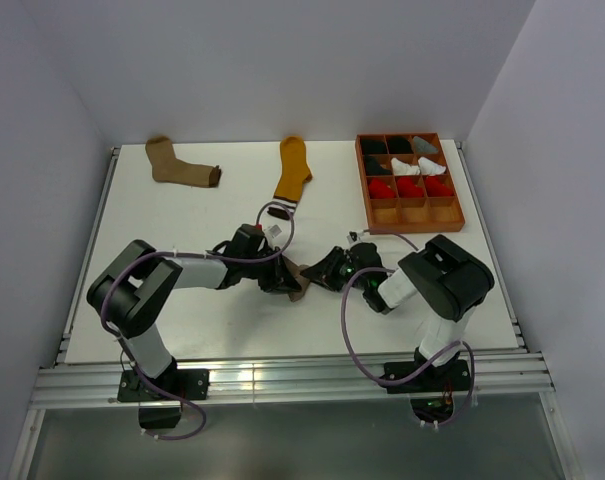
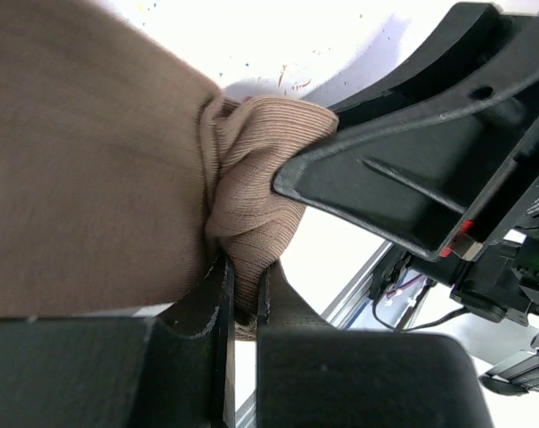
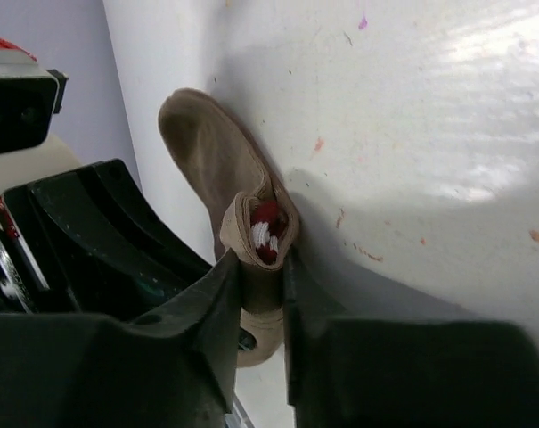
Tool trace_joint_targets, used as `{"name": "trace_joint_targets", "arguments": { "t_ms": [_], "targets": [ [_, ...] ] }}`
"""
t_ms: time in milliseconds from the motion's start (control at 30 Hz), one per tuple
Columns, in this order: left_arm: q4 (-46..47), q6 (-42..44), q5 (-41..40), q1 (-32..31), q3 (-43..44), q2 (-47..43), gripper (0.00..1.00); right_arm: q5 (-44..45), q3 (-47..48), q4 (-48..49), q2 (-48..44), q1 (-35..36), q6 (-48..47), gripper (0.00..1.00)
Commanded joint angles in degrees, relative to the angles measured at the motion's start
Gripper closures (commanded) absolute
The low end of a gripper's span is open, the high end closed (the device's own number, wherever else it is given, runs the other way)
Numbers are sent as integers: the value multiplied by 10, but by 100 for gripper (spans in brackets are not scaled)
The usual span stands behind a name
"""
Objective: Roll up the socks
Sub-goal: Roll the sock at the center of the board.
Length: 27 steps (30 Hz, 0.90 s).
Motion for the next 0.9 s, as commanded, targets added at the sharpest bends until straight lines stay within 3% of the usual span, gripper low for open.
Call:
{"name": "trace_joint_targets", "arguments": {
  "t_ms": [0,67,133,233,267,300,367,433,467,667,867],
  "targets": [
    [-33,18,-20,0,-19,17,99,10,42,-70,-8,3,-47,79],
    [-37,22,-37,0,-27,8,98,17,61,-152,-26,4,-73,93],
    [-37,21,-62,0,-40,-1,93,23,93,-241,-44,4,-88,100],
    [-32,16,-95,-1,-66,-27,77,41,149,-375,-59,6,-127,100],
    [-32,14,-104,-2,-73,-47,66,53,166,-410,-59,7,-148,100],
    [-35,13,-114,-3,-77,-57,61,58,201,-444,-58,8,-158,100],
    [-52,12,-165,-8,-88,-97,47,68,235,-531,-49,14,-180,100],
    [-89,17,-219,-28,-84,-127,41,72,282,-605,-32,20,-192,100],
    [-103,20,-285,-39,-80,-161,36,74,297,-627,-25,22,-199,100],
    [-156,47,-540,-164,-50,-245,30,90,384,-742,10,33,-216,100],
    [-93,131,-644,-255,-28,-223,28,88,425,-792,40,36,-228,100]
  ]
}}
